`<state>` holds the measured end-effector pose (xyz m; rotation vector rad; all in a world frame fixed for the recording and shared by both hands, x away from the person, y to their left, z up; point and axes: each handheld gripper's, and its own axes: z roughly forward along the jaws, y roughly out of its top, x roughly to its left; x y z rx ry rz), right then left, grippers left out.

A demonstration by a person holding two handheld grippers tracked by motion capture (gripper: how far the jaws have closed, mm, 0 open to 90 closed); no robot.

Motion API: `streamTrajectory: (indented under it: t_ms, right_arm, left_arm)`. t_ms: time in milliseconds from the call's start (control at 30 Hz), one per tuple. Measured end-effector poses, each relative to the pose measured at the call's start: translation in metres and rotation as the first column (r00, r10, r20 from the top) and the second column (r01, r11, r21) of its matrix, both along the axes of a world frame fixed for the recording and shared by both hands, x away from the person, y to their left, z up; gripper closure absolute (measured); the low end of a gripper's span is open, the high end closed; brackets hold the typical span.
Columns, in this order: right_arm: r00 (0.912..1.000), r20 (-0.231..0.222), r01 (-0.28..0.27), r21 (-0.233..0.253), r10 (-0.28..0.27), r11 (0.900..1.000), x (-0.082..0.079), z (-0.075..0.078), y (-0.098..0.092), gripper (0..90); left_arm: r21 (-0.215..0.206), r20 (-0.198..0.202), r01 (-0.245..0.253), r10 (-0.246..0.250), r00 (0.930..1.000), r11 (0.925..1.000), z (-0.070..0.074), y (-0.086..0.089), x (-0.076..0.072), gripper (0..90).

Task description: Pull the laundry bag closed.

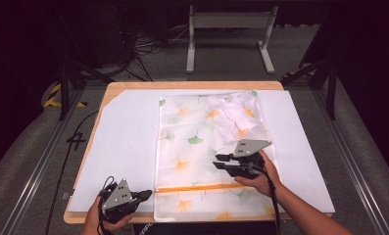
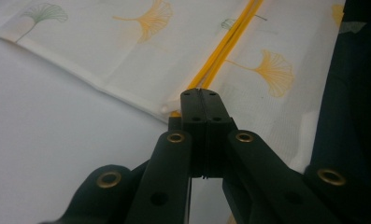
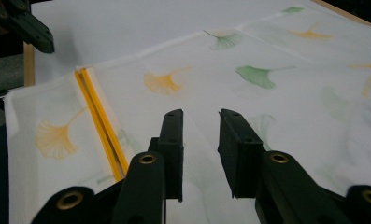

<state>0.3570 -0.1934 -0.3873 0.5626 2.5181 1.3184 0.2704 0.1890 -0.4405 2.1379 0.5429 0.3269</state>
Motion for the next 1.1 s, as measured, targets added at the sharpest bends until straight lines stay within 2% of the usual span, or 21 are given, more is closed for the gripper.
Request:
streamTrajectory:
  t_ms: [133,267,367,533,600,667,700,767,967,1100]
  right_arm:
    - [0.9964,-0.016,-0.084,-0.036,0.083,0.996,0.003,-0.007,0.040,73.4]
    - [0.9899,-0.028,-0.139,-0.025,0.139,0.990,0.006,-0.013,0.068,79.6]
    - [0.9822,-0.033,-0.186,-0.039,0.185,0.982,0.006,-0.013,0.090,80.5]
    - [0.9712,-0.044,-0.237,-0.071,0.234,0.969,0.001,-0.017,0.127,79.2]
    - [0.9692,-0.051,-0.244,-0.068,0.241,0.967,0.001,-0.018,0.133,79.2]
    - [0.9611,-0.079,-0.270,-0.075,0.265,0.960,0.000,-0.024,0.152,79.2]
    - [0.9611,-0.079,-0.270,-0.075,0.265,0.960,0.000,-0.024,0.152,79.2]
    - [0.9566,-0.078,-0.288,-0.104,0.281,0.952,-0.002,-0.029,0.163,78.8]
    - [0.9478,-0.105,-0.312,-0.113,0.301,0.943,-0.003,-0.038,0.182,78.2]
    - [0.9480,-0.108,-0.313,-0.148,0.299,0.938,-0.002,-0.044,0.186,77.3]
  left_arm:
    - [0.036,-0.014,0.039,-0.039,0.9992,0.9986,-0.004,-0.009,-0.001,90.0]
    - [0.058,-0.031,0.056,-0.054,0.9981,0.9967,-0.008,-0.016,0.000,90.0]
    - [0.078,-0.036,0.064,-0.061,0.9975,0.9949,-0.010,-0.018,0.001,90.0]
    - [0.095,-0.048,0.072,-0.067,0.9966,0.9929,-0.014,-0.022,0.004,90.0]
    - [0.103,-0.050,0.077,-0.072,0.9962,0.9917,-0.015,-0.023,0.004,90.0]
    - [0.118,-0.053,0.082,-0.076,0.9957,0.9897,-0.017,-0.025,0.004,90.0]
    - [0.118,-0.053,0.082,-0.076,0.9957,0.9897,-0.017,-0.025,0.004,90.0]
    - [0.115,-0.054,0.080,-0.074,0.9958,0.9901,-0.017,-0.025,0.005,90.0]
    - [0.110,-0.060,0.089,-0.082,0.9948,0.9900,-0.018,-0.024,0.006,90.0]
    - [0.121,-0.055,0.091,-0.085,0.9948,0.9884,-0.018,-0.025,0.006,90.0]
